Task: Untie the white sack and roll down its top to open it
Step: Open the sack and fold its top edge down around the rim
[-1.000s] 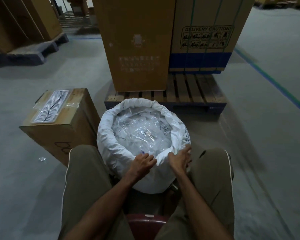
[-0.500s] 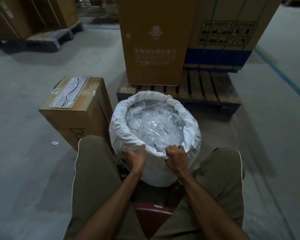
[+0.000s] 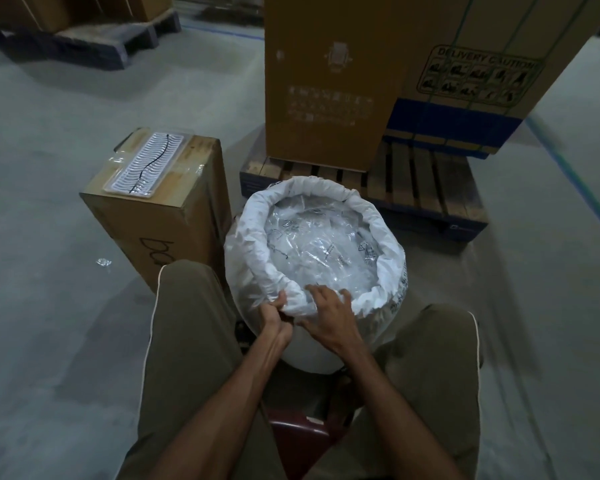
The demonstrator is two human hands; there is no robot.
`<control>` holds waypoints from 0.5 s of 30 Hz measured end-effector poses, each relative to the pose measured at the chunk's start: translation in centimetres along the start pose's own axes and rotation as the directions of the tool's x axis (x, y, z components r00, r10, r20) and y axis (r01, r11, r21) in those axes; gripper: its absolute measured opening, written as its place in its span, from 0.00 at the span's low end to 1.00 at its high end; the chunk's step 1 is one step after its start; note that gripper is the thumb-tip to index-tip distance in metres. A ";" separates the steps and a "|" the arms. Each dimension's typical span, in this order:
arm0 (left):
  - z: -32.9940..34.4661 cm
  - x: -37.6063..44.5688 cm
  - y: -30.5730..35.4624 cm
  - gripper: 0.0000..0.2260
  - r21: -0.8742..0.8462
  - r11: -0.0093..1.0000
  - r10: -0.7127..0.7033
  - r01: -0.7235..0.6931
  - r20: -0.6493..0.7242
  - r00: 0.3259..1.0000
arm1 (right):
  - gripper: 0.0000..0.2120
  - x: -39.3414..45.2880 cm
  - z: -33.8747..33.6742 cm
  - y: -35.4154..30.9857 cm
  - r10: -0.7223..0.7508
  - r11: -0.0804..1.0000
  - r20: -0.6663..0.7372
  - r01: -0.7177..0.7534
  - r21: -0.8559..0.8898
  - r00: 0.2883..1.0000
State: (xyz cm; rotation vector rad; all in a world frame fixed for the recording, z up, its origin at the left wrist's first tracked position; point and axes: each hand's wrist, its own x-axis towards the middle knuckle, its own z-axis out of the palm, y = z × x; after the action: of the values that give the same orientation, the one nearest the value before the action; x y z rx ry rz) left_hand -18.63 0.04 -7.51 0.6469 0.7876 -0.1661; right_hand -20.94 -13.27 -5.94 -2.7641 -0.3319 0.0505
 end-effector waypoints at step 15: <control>0.9 4.1 6.4 0.30 0.728 0.677 0.329 -0.112 -0.163 0.930 | 0.22 2.5 3.1 -2.5 -0.015 0.981 -0.062 0.003 -0.192 0.998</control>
State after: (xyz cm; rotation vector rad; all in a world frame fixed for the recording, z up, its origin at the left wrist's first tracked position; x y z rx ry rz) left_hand -12.86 4.98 -6.83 1.5381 0.9085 -0.1524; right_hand -19.30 -9.38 -7.92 -2.9468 -0.3492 -0.0745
